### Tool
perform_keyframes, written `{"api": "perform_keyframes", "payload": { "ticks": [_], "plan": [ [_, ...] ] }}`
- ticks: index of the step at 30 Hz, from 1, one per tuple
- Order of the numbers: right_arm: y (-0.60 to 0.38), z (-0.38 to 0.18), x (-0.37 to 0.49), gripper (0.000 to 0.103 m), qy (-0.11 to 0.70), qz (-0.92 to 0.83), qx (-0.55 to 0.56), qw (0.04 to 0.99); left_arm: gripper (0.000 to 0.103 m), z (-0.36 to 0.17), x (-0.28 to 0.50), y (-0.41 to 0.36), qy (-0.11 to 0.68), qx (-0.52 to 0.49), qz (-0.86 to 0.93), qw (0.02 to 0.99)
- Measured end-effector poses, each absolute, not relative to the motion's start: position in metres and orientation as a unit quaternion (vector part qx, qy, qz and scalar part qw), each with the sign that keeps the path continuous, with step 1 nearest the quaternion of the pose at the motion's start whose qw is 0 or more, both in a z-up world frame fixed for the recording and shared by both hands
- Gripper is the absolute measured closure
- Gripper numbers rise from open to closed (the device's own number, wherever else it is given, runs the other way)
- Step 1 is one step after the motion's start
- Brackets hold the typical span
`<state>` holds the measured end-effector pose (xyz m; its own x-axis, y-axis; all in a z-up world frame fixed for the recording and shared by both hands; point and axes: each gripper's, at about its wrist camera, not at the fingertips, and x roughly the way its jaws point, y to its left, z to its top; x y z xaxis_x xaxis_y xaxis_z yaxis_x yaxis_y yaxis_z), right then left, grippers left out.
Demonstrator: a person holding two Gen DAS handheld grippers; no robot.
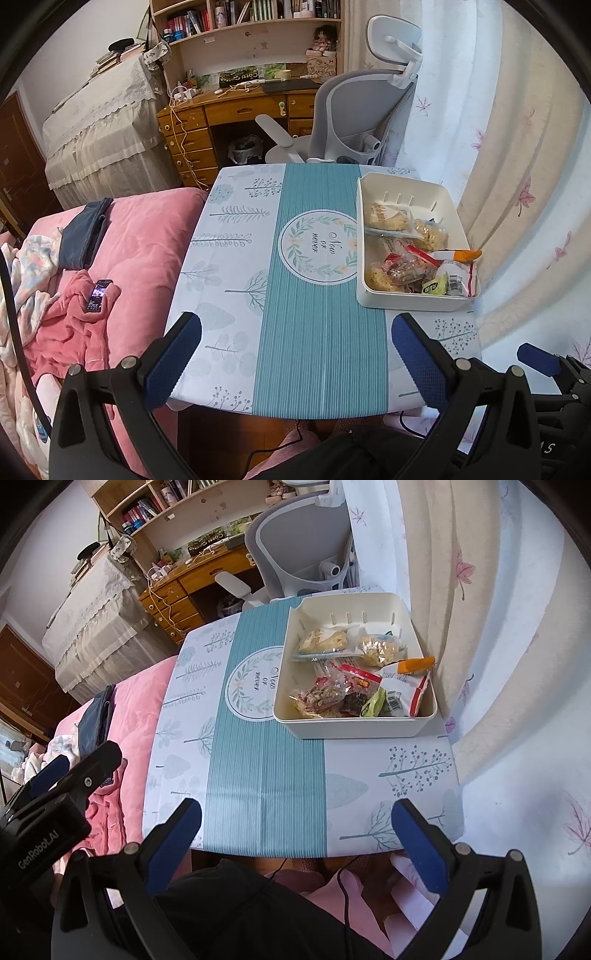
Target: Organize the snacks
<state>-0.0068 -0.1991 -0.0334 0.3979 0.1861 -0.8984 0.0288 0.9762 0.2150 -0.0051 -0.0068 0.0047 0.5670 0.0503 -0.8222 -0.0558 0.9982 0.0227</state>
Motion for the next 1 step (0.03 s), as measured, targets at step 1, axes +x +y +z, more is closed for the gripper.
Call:
{"api": "perform_keyframes", "payload": {
  "ticks": [1],
  "plan": [
    [-0.1986, -0.0341, -0.0068, 0.0, 0.548, 0.048, 0.098, 0.829, 0.001, 0.0044, -0.0053, -0.0062, 0.465, -0.003, 0.031, 0.885]
  ]
}}
